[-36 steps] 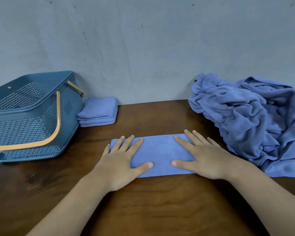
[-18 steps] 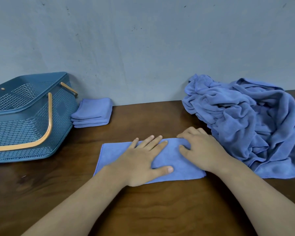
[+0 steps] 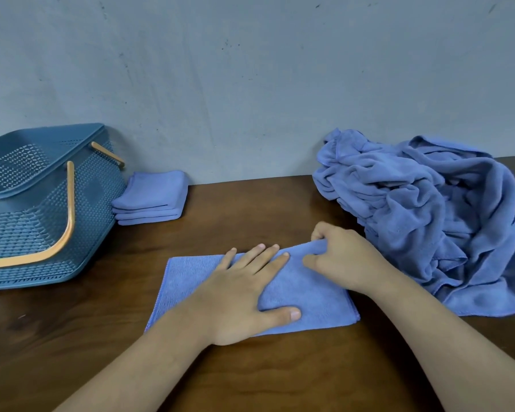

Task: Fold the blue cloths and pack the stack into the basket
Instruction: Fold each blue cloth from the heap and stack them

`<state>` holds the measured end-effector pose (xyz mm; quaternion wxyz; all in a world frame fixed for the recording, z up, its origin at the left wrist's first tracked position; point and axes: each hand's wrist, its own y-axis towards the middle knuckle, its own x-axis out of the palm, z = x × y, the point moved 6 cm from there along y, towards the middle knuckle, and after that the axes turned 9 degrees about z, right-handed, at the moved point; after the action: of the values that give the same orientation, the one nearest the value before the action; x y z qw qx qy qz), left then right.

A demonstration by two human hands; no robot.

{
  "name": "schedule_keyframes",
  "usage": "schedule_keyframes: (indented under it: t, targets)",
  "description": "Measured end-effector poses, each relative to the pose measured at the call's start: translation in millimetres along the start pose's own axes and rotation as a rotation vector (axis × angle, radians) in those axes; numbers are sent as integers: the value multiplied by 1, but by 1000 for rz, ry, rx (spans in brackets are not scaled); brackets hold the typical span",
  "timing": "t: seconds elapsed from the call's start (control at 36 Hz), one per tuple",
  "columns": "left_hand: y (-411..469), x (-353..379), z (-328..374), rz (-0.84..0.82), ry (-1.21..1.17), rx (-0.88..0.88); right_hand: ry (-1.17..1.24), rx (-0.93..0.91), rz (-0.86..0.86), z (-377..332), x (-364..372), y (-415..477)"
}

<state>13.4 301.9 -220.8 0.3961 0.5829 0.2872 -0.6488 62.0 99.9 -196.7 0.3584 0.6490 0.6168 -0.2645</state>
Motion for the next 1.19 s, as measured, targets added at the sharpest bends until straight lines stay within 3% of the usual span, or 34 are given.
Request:
schedule_keyframes:
  t: [0.11, 0.22, 0.33, 0.5, 0.81, 1.0, 1.19]
  targets:
    - [0, -1, -1, -1, -19, -9, 287, 41, -9, 5, -10, -3]
    - [-1, -2, -1, 1, -41, -11, 402, -2, -82, 0, -17, -22]
    - [-2, -2, -2, -3, -58, -13, 319, -26, -133, 2, -8, -42]
    - [-2, -3, 0, 7, -66, -13, 225, -61, 12, 7, 0, -47]
    - [-38, -15, -44, 13, -17, -100, 74, -61, -64, 19, 1, -38]
    - [-87, -30, -116, 30, -94, -179, 96, -41, -68, 19, 1, -41]
    - [-88, -28, -129, 75, -181, -206, 214, 22, -8, 10, -3, -44]
